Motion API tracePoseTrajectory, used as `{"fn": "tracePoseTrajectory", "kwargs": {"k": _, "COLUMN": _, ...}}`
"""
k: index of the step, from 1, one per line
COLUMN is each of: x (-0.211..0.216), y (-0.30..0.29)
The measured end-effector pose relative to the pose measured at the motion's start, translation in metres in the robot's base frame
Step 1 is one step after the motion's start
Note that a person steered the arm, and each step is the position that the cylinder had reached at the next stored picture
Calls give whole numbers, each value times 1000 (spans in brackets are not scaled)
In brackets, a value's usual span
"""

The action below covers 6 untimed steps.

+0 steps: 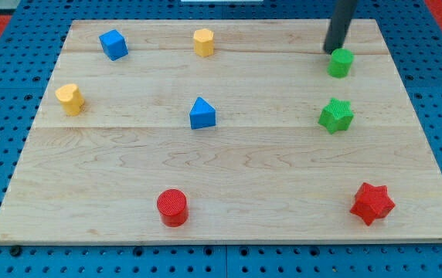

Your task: Slide the green circle into the top right side of the green star

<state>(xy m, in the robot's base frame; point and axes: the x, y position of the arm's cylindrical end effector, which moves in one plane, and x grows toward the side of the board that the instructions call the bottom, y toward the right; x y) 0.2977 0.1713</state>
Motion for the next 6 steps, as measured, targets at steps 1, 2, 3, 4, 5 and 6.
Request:
{"fn": "tracePoseTrajectory", "kwargs": {"k": 1, "x": 51, "y": -1}}
{"fn": "tracePoseTrajectory", "kwargs": {"k": 2, "x": 6, "y": 9}}
{"fn": "tracePoseTrajectory", "kwargs": {"k": 3, "x": -15, "y": 38}}
{"fn": "tracePoseTrajectory", "kwargs": {"k": 4, "x": 35, "y": 51}}
{"fn": "tracePoseTrajectory", "kwargs": {"k": 5, "x": 90, "y": 42}}
{"fn": "tracePoseTrajectory", "kwargs": {"k": 6, "x": 92, "y": 53}}
